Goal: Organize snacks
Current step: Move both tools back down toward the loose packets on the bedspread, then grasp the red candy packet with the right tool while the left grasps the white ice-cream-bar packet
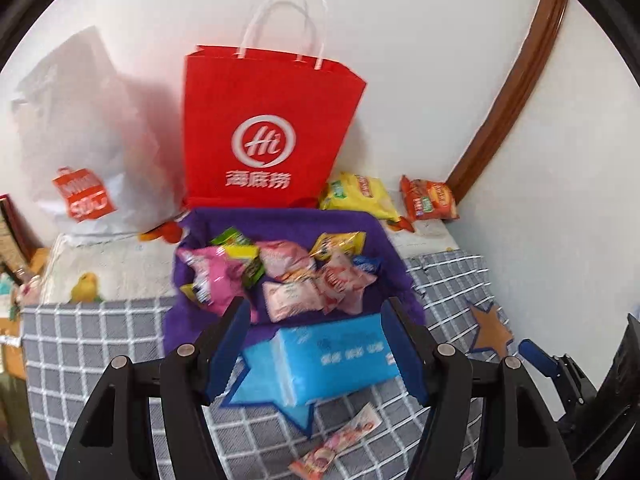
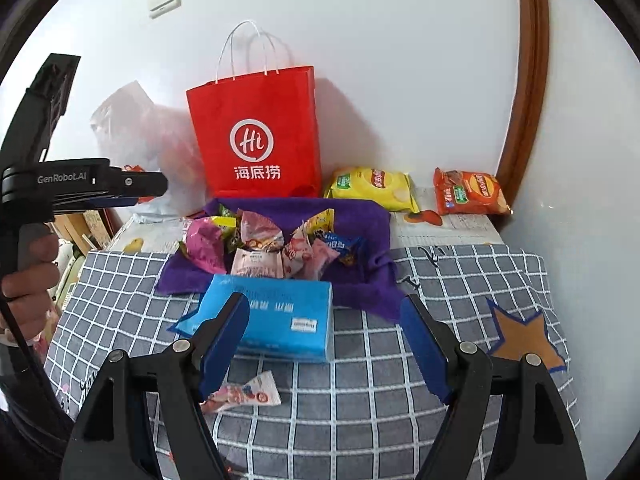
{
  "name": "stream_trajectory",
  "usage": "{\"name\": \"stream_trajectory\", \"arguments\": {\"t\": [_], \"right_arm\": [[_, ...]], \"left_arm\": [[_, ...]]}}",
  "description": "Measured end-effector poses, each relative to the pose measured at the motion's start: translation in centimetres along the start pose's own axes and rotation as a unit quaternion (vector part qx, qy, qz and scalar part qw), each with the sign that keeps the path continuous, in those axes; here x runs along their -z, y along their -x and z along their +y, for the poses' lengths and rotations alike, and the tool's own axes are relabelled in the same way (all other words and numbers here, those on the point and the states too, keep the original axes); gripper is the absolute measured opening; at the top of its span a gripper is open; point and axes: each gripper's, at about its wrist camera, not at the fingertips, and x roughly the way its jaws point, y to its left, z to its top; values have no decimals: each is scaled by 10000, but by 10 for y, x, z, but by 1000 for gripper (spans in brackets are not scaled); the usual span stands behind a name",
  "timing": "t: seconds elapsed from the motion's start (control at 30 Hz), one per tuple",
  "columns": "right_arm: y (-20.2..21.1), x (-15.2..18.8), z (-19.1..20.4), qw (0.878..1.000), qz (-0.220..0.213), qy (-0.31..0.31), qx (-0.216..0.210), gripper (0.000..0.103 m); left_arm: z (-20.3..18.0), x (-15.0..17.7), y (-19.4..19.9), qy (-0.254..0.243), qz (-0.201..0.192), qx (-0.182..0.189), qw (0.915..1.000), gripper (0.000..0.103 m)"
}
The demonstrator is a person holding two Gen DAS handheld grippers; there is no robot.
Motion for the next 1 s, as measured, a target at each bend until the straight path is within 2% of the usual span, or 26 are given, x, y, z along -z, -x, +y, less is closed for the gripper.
{"name": "stream_trajectory", "arguments": {"t": [0.13,0.33,0.57,0.7,0.83,1.0], "right_arm": [[4,17,3,9997,52,-76,-231,77],[1,43,16,9993,194,93,-300,78],[-4,85,41,9955,457,376,-743,77],[-12,107,49,9920,681,315,-1019,69],[-14,125,56,9897,822,321,-1124,64],[-7,138,72,9867,727,647,-1305,64]], "left_arm": [[12,19,8,144,98,-109,9998,66],[30,54,16,289,161,-362,9988,66],[47,92,20,432,316,-439,9976,66],[51,110,24,448,364,-476,9972,66],[51,126,31,475,396,-508,9968,66],[47,139,37,419,417,-489,9971,66]]}}
